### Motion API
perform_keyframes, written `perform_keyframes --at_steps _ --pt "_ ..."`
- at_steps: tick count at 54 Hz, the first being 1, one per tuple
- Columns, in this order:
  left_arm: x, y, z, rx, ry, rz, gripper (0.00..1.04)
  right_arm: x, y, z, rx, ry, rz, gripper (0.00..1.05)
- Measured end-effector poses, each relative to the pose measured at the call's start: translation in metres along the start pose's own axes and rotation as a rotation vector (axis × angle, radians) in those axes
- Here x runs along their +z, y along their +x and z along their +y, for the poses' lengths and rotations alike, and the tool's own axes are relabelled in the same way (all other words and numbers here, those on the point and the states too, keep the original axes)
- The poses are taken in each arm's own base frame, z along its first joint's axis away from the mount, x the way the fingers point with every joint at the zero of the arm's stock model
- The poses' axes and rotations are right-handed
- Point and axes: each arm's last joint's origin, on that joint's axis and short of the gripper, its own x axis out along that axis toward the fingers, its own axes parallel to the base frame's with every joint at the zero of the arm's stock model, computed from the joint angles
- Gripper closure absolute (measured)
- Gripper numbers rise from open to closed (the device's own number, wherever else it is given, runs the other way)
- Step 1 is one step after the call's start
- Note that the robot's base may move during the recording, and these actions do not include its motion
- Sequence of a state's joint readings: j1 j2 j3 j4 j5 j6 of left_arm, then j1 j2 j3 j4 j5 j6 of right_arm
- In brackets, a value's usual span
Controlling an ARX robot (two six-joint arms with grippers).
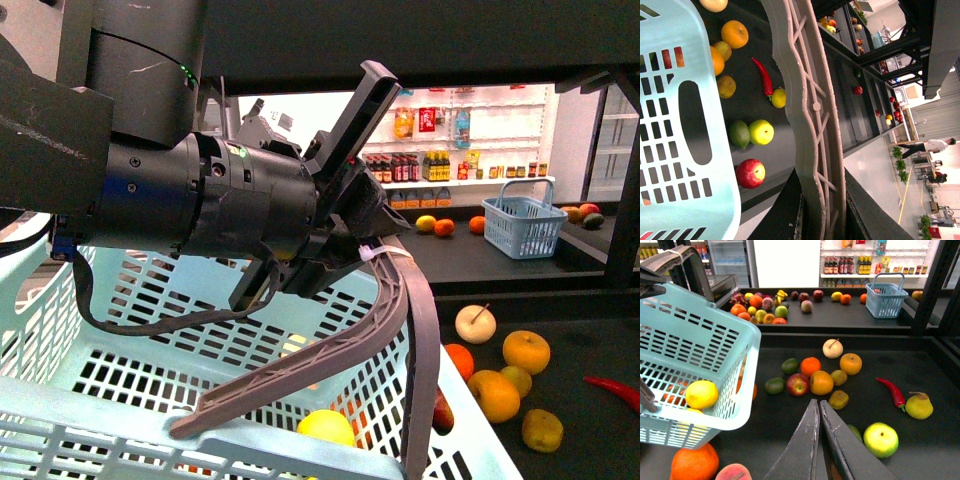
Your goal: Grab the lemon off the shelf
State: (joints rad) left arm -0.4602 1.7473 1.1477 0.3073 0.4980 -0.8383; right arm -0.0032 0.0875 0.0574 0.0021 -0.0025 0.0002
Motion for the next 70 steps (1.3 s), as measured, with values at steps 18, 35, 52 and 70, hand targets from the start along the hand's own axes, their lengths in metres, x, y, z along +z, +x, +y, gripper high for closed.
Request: perform_keyframes --at_steps 18,35,52,70 --pt "0.000 0.000 0.001 0.004 -0.001 -0.002 0.93 -0.009 -0.003 0.000 0.000 0.000 -0.031 0.98" --pt "0.000 0.000 0.001 0.002 0.001 0.000 0.93 -0.009 -0.003 0.000 0.001 0.000 -0.035 0.52" --pt "0.003 0.000 0.001 0.023 -0.039 -0.156 0.93 -0.009 -0.003 0.000 0.001 0.000 -0.035 0.02" --pt "0.060 -0.054 0.045 0.021 -0.218 -0.644 0.93 -0.009 -0.003 0.000 0.001 0.000 -0.035 0.02"
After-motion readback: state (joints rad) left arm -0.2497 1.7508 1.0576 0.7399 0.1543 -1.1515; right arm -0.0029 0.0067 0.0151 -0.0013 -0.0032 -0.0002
